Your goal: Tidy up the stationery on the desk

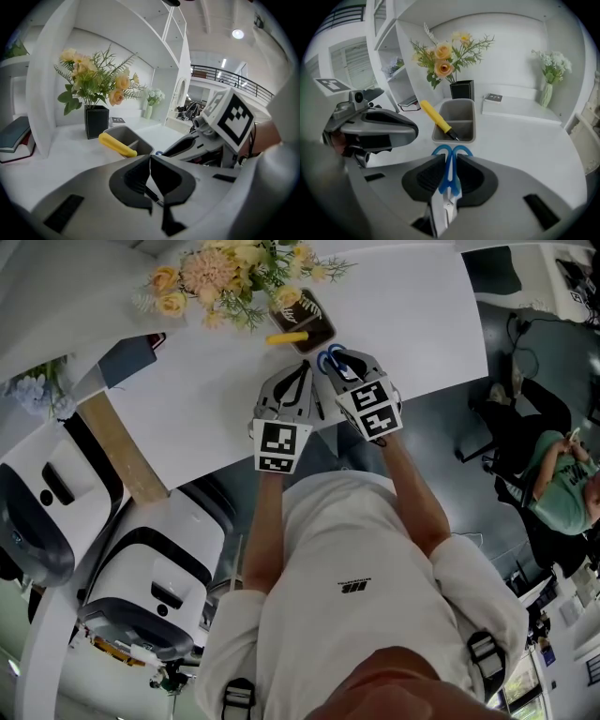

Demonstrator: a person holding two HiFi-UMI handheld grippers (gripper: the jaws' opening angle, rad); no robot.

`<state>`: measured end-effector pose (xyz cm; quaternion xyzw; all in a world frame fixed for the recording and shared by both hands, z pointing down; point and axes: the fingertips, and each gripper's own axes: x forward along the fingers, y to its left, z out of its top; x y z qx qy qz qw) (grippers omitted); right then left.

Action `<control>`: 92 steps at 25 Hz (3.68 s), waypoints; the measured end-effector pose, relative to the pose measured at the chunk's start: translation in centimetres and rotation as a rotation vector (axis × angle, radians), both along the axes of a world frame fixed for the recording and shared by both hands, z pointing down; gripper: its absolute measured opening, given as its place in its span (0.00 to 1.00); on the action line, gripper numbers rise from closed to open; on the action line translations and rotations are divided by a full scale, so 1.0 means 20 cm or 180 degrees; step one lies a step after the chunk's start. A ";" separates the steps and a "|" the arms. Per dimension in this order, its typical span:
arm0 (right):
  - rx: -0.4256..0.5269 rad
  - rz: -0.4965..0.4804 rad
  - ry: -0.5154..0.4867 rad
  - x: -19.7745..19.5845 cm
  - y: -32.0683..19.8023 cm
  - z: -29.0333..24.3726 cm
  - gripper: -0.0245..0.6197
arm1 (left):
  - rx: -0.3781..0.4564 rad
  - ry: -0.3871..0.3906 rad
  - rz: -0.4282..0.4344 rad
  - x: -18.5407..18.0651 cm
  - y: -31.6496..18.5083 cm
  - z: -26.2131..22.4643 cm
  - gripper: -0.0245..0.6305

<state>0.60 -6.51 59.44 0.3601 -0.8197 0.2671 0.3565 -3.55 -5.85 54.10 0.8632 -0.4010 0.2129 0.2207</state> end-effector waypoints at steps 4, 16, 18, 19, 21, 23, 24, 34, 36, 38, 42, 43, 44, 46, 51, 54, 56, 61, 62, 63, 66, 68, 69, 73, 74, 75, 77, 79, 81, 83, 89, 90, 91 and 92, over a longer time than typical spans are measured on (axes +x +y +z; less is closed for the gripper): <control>0.0128 0.0044 -0.0094 0.02 -0.04 -0.09 0.13 | 0.0035 0.0008 -0.0010 0.00 -0.01 -0.03 0.04; 0.0380 0.0137 -0.0495 0.02 -0.16 -0.41 0.13 | 0.0163 0.0037 -0.0065 -0.01 -0.07 -0.15 0.04; 0.0425 0.0137 -0.0554 0.01 -0.18 -0.46 0.13 | 0.0192 0.0040 -0.0077 -0.02 -0.08 -0.17 0.04; 0.0447 0.0137 -0.0583 0.01 -0.19 -0.48 0.13 | 0.0206 0.0038 -0.0083 -0.02 -0.09 -0.18 0.04; 0.0493 0.0133 -0.0633 0.00 -0.21 -0.52 0.13 | 0.0231 0.0036 -0.0097 -0.02 -0.09 -0.20 0.04; 0.0537 0.0121 -0.0667 -0.01 -0.24 -0.55 0.13 | 0.0252 0.0041 -0.0116 -0.03 -0.10 -0.22 0.04; 0.0557 0.0113 -0.0681 -0.01 -0.25 -0.57 0.13 | 0.0261 0.0044 -0.0125 -0.03 -0.11 -0.23 0.04; 0.0809 -0.0036 -0.0815 -0.08 -0.38 -0.69 0.13 | 0.0333 0.0028 -0.0212 -0.04 -0.15 -0.29 0.04; 0.0861 -0.0072 -0.0849 -0.10 -0.40 -0.71 0.13 | 0.0339 0.0023 -0.0240 -0.05 -0.15 -0.29 0.04; 0.0903 -0.0103 -0.0883 -0.12 -0.42 -0.72 0.13 | 0.0337 0.0020 -0.0271 -0.05 -0.15 -0.29 0.04; 0.0927 -0.0154 -0.0945 -0.15 -0.44 -0.71 0.13 | 0.0326 0.0012 -0.0336 -0.07 -0.16 -0.29 0.04; 0.0924 -0.0168 -0.0953 -0.16 -0.44 -0.70 0.13 | 0.0323 0.0011 -0.0351 -0.08 -0.16 -0.28 0.04; 0.0919 -0.0186 -0.0957 -0.17 -0.44 -0.68 0.13 | 0.0318 0.0010 -0.0365 -0.08 -0.16 -0.28 0.04; 0.0903 -0.0236 -0.0949 -0.18 -0.43 -0.65 0.13 | 0.0304 0.0008 -0.0390 -0.09 -0.15 -0.27 0.04; 0.0858 -0.0495 -0.0794 -0.24 -0.41 -0.54 0.13 | 0.0268 0.0008 -0.0448 -0.11 -0.15 -0.25 0.04; 0.0863 -0.0667 -0.0665 -0.28 -0.38 -0.49 0.13 | 0.0253 0.0012 -0.0477 -0.11 -0.14 -0.25 0.04; 0.0843 -0.0741 -0.0572 -0.30 -0.37 -0.46 0.14 | 0.0249 0.0012 -0.0491 -0.12 -0.14 -0.25 0.04; 0.0712 -0.0856 -0.0404 -0.31 -0.33 -0.37 0.23 | 0.0251 0.0015 -0.0516 -0.14 -0.13 -0.24 0.04; 0.0694 -0.0861 -0.0399 -0.30 -0.32 -0.37 0.23 | 0.0251 0.0017 -0.0521 -0.14 -0.13 -0.24 0.04; 0.0684 -0.0853 -0.0397 -0.30 -0.31 -0.37 0.23 | 0.0249 0.0019 -0.0526 -0.15 -0.13 -0.24 0.04; 0.0669 -0.0779 -0.0400 -0.27 -0.28 -0.37 0.22 | 0.0237 0.0025 -0.0542 -0.16 -0.13 -0.24 0.04; 0.0657 -0.0722 -0.0403 -0.24 -0.25 -0.37 0.21 | 0.0228 0.0025 -0.0544 -0.17 -0.12 -0.23 0.04; 0.0651 -0.0699 -0.0403 -0.23 -0.24 -0.37 0.21 | 0.0225 0.0022 -0.0542 -0.17 -0.12 -0.23 0.04; 0.0608 -0.0628 -0.0393 -0.20 -0.19 -0.37 0.20 | 0.0208 0.0004 -0.0520 -0.18 -0.11 -0.20 0.04; 0.0592 -0.0613 -0.0389 -0.19 -0.17 -0.36 0.20 | 0.0203 0.0002 -0.0511 -0.17 -0.10 -0.20 0.04; 0.0574 -0.0599 -0.0386 -0.19 -0.16 -0.36 0.20 | 0.0199 0.0000 -0.0500 -0.17 -0.10 -0.19 0.04; 0.0539 -0.0575 -0.0381 -0.18 -0.13 -0.34 0.19 | 0.0189 -0.0014 -0.0469 -0.17 -0.09 -0.18 0.04; 0.0509 -0.0553 -0.0375 -0.17 -0.09 -0.32 0.19 | 0.0176 -0.0041 -0.0425 -0.16 -0.08 -0.16 0.04; 0.0476 -0.0533 -0.0372 -0.17 -0.06 -0.30 0.19 | 0.0160 -0.0063 -0.0380 -0.15 -0.07 -0.13 0.04; 0.0418 -0.0533 -0.0369 -0.17 -0.02 -0.26 0.19 | 0.0140 -0.0070 -0.0347 -0.14 -0.05 -0.11 0.04; 0.0193 -0.0524 -0.0304 -0.17 0.07 -0.15 0.19 | 0.0052 -0.0084 -0.0281 -0.12 -0.01 -0.03 0.04; 0.0165 -0.0515 -0.0292 -0.17 0.08 -0.13 0.19 | 0.0038 -0.0085 -0.0271 -0.12 0.00 -0.02 0.04; 0.0145 -0.0505 -0.0280 -0.17 0.09 -0.11 0.19 | 0.0023 -0.0088 -0.0263 -0.12 0.00 -0.01 0.04; 0.0136 -0.0495 -0.0267 -0.16 0.09 -0.08 0.19 | 0.0007 -0.0093 -0.0255 -0.12 0.01 0.00 0.04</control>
